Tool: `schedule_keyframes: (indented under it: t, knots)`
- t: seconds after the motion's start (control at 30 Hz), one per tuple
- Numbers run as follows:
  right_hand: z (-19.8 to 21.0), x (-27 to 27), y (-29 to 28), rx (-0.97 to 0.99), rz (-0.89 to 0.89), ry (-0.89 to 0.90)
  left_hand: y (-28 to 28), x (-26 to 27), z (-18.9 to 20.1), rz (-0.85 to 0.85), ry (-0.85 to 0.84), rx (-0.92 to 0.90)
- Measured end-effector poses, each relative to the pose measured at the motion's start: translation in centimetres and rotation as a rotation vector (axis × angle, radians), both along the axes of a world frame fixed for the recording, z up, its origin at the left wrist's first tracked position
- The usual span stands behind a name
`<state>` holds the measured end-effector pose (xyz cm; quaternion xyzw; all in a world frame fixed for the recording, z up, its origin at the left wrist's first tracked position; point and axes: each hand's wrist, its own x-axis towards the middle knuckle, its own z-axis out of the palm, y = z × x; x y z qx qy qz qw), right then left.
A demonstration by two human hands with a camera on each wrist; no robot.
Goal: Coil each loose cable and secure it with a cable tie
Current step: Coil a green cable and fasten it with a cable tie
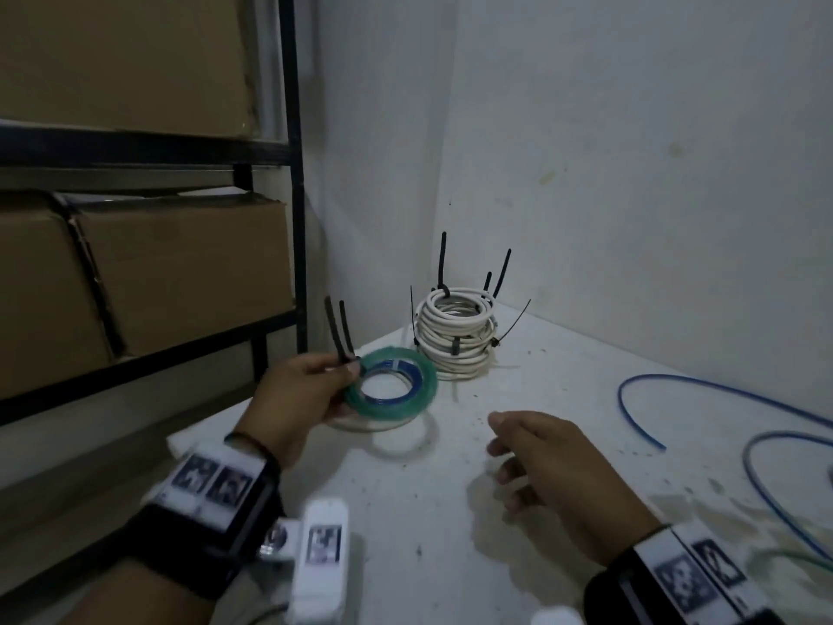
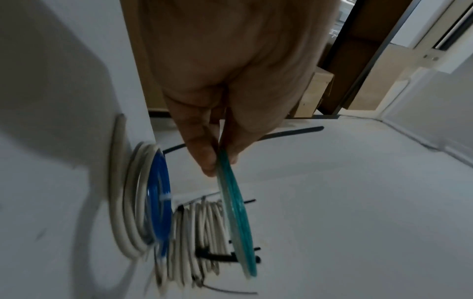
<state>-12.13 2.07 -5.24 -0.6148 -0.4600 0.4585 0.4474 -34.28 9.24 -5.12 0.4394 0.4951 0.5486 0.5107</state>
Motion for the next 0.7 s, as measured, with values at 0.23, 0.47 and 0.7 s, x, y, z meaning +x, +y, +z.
schedule_keyframes:
  t: [0.23,0.47,0.7]
  knots:
    - [-2.1,1.8,-1.0,-0.078,-0.176,0.143,7.0,-0.1,-1.4,0.126,0.059,-0.107]
    - [-2.8,2.7,-1.4,-0.055,-0.161,0.200,9.5,0.0,-3.7,0.172,0.396,-0.054]
    - [-3.1,2.9,-1.3,-0.063,-0.146,0.229,10.3,-0.8,-4.2,0.155,0.703,-0.077]
